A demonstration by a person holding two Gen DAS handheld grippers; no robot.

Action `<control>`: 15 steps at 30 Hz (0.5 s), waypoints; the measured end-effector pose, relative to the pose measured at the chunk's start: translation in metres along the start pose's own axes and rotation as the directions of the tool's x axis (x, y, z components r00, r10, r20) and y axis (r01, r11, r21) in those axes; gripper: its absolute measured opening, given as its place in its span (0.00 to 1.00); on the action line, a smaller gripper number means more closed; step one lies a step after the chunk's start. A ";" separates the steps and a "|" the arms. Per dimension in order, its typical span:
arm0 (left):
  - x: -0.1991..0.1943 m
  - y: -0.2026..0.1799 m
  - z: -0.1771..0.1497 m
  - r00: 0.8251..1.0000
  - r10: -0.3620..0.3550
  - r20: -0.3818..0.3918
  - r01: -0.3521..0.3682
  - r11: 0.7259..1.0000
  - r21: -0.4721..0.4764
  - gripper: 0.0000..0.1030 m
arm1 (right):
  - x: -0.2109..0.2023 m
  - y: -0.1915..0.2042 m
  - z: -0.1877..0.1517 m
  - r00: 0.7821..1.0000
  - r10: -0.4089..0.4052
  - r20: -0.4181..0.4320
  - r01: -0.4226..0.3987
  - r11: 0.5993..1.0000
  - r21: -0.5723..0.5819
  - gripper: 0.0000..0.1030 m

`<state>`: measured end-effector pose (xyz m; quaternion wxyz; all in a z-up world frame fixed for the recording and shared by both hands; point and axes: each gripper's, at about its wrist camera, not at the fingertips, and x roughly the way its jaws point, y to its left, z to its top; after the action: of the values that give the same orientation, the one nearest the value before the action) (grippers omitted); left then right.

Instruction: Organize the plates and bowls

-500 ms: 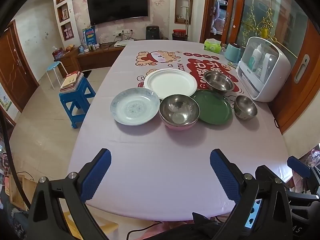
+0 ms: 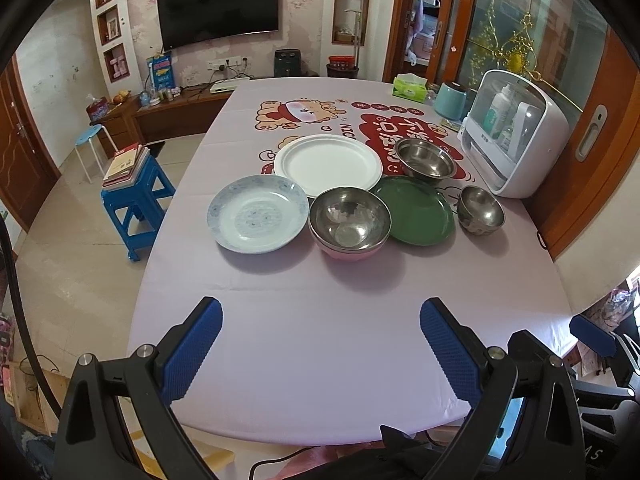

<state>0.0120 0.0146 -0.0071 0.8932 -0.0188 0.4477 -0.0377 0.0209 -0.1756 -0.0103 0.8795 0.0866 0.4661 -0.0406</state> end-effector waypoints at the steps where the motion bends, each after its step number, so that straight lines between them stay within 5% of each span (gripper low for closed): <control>1: 0.001 0.003 0.001 1.000 -0.010 -0.007 0.010 1.000 -0.002 0.96 | 0.001 0.000 0.000 1.000 -0.001 -0.001 0.001 1.000 0.006 0.96; 15: 0.034 0.038 0.012 0.992 -0.025 -0.124 0.023 1.000 -0.017 0.96 | 0.013 0.016 0.002 0.999 0.020 0.026 -0.022 0.997 0.075 0.96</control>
<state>0.0442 0.0497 -0.0297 0.8630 -0.0289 0.5023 -0.0459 0.0324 -0.1605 -0.0179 0.8818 0.1240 0.4522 -0.0502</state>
